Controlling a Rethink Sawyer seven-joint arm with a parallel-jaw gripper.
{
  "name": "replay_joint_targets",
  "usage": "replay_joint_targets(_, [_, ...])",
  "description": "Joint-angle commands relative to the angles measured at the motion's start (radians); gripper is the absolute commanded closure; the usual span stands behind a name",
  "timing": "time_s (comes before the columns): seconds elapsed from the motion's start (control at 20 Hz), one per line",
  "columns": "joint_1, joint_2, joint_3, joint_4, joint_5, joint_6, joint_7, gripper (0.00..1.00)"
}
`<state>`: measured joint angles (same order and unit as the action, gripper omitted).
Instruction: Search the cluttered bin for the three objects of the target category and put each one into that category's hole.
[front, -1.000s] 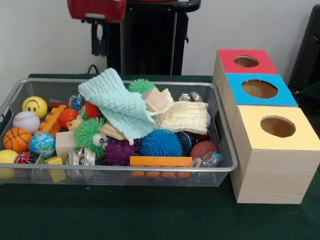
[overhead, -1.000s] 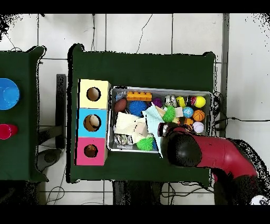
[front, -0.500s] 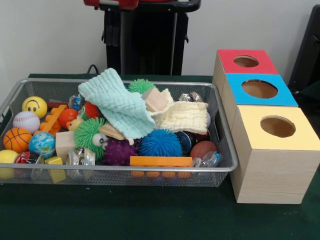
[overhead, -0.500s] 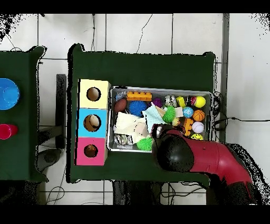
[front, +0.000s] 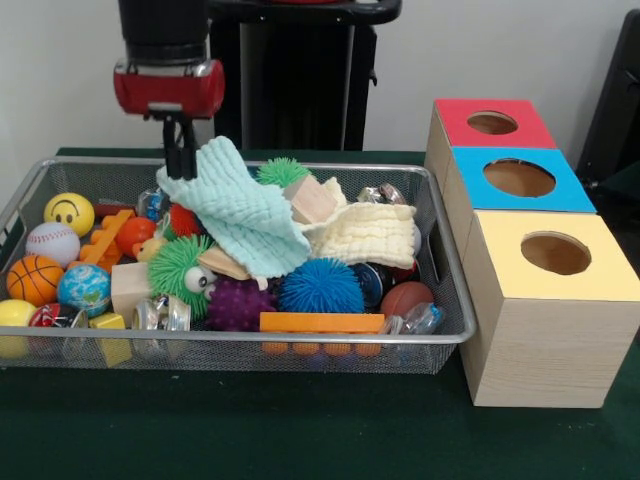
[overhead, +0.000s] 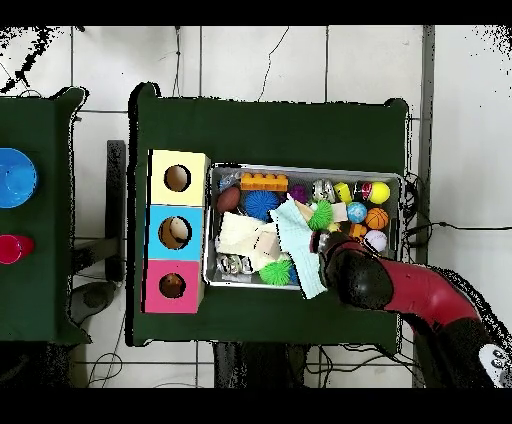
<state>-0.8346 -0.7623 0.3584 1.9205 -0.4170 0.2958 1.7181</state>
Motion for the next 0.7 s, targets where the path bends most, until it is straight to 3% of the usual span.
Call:
replay_joint_targets(0.05, [-0.044, 0.185, 0.092, -0.125, -0.107, -0.040, -0.096, 1.00])
replay_joint_targets(0.35, [-0.053, 0.173, 0.099, -0.114, -0.136, -0.038, -0.057, 1.00])
replay_joint_targets(0.7, [-0.005, 0.120, 0.031, -0.031, -0.145, -0.106, 0.059, 1.00])
